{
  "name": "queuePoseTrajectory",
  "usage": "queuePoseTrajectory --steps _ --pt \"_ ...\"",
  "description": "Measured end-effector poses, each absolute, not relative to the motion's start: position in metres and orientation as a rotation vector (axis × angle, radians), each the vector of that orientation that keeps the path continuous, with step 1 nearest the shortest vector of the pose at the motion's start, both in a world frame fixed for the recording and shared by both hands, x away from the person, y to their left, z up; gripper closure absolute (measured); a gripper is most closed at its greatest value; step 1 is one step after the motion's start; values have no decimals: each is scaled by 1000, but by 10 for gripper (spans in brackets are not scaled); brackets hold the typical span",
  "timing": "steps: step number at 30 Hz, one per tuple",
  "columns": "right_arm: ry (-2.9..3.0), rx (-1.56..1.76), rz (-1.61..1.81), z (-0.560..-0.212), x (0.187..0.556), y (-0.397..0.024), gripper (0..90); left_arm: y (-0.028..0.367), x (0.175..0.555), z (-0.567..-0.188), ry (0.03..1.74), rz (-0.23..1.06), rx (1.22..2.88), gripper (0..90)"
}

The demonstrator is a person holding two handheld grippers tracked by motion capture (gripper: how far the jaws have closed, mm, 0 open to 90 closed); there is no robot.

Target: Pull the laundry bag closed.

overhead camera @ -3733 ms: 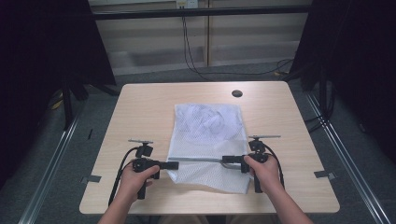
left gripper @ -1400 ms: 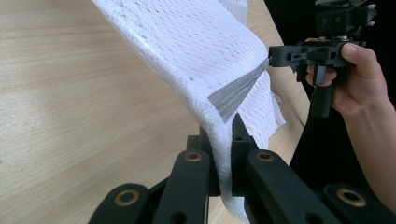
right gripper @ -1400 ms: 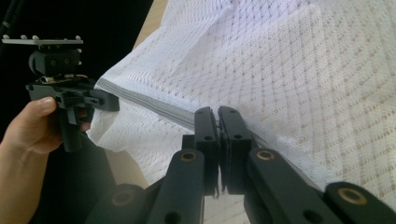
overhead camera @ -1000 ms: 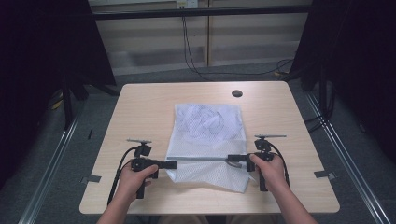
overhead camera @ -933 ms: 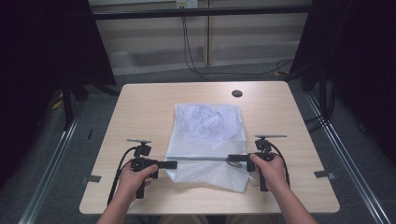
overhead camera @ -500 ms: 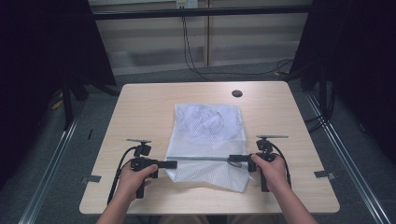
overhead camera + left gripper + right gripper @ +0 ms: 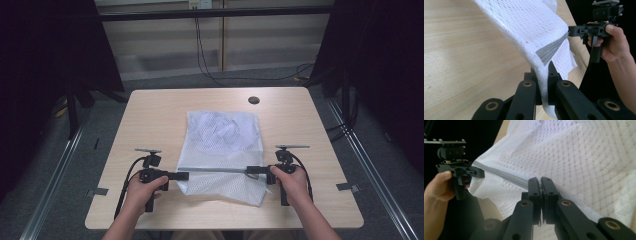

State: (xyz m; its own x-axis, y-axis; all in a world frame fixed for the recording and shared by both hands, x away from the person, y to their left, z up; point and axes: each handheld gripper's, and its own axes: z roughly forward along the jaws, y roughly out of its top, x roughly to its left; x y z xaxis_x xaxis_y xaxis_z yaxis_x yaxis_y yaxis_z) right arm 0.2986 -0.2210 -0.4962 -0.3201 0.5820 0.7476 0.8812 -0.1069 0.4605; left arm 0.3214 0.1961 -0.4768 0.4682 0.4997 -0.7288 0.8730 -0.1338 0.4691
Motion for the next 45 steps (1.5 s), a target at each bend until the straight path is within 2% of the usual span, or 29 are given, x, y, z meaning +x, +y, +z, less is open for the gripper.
queuePoseTrajectory --steps 45 --pt "-1831 -1672 -1412 -495 298 -238 872 205 323 -477 1199 -502 1772 890"
